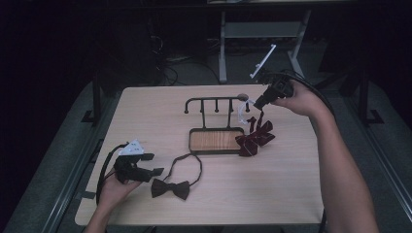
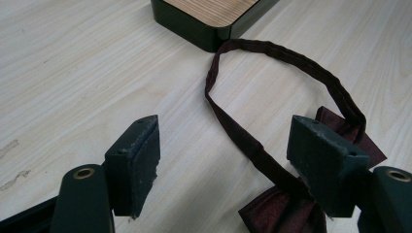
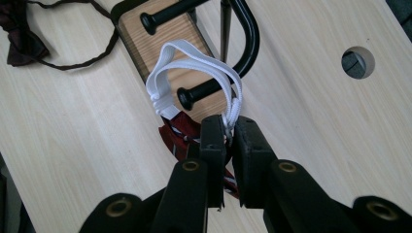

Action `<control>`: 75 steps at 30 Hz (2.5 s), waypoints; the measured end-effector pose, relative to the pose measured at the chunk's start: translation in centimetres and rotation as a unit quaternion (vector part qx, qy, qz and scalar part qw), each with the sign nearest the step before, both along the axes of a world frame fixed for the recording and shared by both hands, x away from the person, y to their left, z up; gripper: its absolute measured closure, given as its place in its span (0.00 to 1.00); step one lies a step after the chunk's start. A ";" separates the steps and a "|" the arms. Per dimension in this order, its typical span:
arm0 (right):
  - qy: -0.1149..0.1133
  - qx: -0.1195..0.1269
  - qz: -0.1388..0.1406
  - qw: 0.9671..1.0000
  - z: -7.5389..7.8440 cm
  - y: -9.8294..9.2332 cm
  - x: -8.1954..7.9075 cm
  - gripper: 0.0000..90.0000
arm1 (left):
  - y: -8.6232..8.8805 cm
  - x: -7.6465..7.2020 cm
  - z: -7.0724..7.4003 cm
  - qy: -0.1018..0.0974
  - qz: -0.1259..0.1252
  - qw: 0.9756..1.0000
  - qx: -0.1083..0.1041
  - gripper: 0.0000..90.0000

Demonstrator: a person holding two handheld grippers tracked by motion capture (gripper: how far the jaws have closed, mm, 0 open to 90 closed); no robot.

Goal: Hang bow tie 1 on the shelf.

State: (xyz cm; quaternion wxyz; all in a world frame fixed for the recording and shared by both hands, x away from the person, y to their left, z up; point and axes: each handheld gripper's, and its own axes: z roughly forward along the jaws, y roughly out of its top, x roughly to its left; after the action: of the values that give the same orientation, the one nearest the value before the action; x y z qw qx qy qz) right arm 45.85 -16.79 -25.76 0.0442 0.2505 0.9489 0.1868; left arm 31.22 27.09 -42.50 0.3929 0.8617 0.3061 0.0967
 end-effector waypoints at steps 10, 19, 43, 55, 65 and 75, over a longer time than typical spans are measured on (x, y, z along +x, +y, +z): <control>0.008 -0.013 -0.007 1.000 -0.7 0.0 0.5 0.91 | -0.1 -0.1 0.1 -0.002 0.000 1.000 0.000 0.31; 0.012 -0.004 -0.014 1.000 -1.5 -0.4 0.4 0.89 | -0.1 -0.2 0.2 -0.004 0.000 1.000 -0.002 0.31; 0.027 0.020 0.017 0.999 -2.4 -1.7 -1.8 0.71 | -0.2 -0.1 0.0 0.002 -0.003 1.000 0.008 0.31; 0.023 0.023 0.037 0.999 -3.2 -1.5 -3.4 0.64 | -0.3 -0.1 0.0 0.004 -0.002 1.000 0.001 0.31; 0.024 0.026 0.044 0.998 -4.4 -1.7 -4.7 0.62 | -0.3 -0.1 -0.1 0.001 -0.004 1.000 0.006 0.31; 0.027 0.036 0.029 0.999 -6.7 -3.4 -5.6 0.56 | -0.5 -0.1 -0.1 0.000 -0.007 1.000 0.008 0.31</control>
State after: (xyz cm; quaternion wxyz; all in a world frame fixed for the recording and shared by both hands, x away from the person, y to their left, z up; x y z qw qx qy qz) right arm 40.25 -20.18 -32.45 0.0046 0.2297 0.9492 0.2152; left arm 31.10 26.61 -42.56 0.3867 0.8670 0.2991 0.0967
